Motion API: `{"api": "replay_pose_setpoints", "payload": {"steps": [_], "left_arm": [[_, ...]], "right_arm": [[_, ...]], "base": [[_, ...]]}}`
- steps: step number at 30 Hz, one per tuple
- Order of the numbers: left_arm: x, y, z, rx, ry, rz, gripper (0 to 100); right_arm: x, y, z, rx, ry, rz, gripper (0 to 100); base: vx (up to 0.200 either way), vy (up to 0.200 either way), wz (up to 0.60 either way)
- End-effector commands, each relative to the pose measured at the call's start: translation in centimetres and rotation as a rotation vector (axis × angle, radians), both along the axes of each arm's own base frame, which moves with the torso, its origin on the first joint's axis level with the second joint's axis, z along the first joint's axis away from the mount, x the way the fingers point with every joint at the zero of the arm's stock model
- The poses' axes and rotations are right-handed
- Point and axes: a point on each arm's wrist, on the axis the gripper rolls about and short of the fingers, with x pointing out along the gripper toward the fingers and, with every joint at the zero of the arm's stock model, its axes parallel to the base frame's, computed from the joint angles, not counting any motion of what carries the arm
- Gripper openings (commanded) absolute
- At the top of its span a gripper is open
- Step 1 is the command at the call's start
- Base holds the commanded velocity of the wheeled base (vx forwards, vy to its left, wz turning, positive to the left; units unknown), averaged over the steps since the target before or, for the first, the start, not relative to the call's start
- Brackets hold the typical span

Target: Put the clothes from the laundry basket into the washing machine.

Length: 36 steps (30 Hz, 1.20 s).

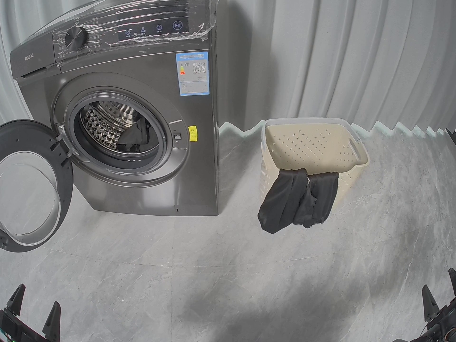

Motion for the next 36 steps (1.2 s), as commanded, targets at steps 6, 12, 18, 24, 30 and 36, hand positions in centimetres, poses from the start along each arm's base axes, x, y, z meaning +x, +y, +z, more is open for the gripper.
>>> {"api": "replay_pose_setpoints", "payload": {"steps": [6,12,18,24,30,36], "left_arm": [[0.01,0.00,-0.48,0.000,0.002,0.001,100],[0.01,0.00,-0.48,0.000,0.002,0.000,100],[0.01,0.00,-0.48,0.000,0.002,0.000,100],[0.01,0.00,-0.48,0.000,0.002,0.000,100],[0.01,0.00,-0.48,0.000,0.002,0.000,100],[0.01,0.00,-0.48,0.000,0.002,0.000,100]], "right_arm": [[0.01,0.00,-0.48,0.000,0.002,0.001,100],[0.01,0.00,-0.48,0.000,0.002,0.001,100],[0.01,0.00,-0.48,0.000,0.002,0.001,100],[0.01,0.00,-0.48,0.000,0.002,-0.001,100],[0.01,0.00,-0.48,0.000,0.002,-0.001,100],[0.01,0.00,-0.48,0.000,0.002,0.001,100]], "base": [[0.000,-0.200,0.00],[0.000,-0.033,0.00],[0.067,0.000,0.00],[0.200,0.000,0.00],[0.133,0.000,0.00],[0.000,-0.100,0.00]]}}
